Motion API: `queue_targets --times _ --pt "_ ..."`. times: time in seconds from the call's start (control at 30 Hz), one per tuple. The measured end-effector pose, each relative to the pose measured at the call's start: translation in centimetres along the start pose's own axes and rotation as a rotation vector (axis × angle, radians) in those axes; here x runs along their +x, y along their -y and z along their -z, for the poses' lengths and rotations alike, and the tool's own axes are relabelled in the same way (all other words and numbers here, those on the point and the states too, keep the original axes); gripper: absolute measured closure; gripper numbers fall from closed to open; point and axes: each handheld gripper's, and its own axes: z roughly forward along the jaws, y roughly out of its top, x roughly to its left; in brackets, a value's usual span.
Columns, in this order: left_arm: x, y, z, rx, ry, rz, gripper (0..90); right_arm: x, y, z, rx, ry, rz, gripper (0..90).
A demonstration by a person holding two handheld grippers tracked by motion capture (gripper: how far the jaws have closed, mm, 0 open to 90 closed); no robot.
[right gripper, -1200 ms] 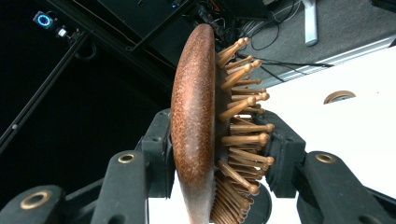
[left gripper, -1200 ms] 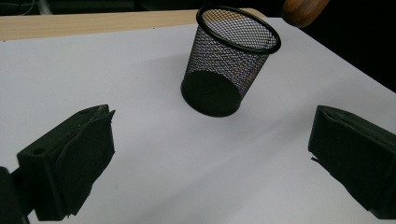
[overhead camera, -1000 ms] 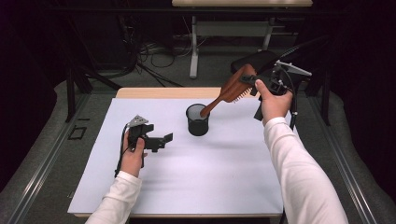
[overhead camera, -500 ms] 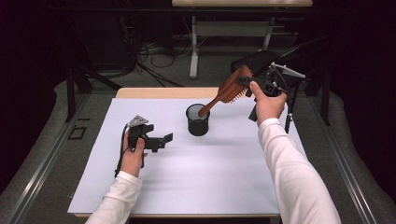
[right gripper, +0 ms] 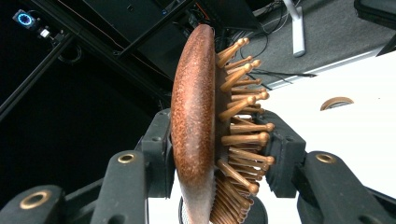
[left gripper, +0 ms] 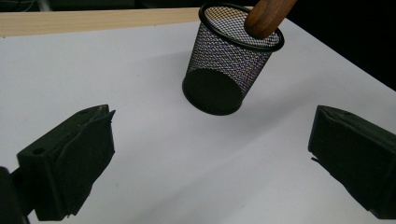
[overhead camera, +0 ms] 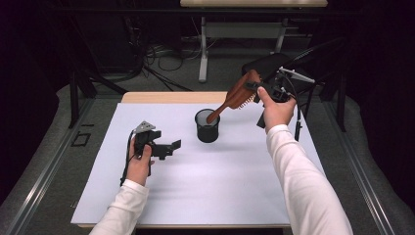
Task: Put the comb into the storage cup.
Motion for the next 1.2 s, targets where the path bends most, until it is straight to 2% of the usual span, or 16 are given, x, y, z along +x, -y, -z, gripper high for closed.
queue_targets --times 1.2 --pt "0.3 0.0 0.1 -0.009 0.000 0.014 0.5 1.2 2.0 -3.2 0.024 0.028 0.050 51.3"
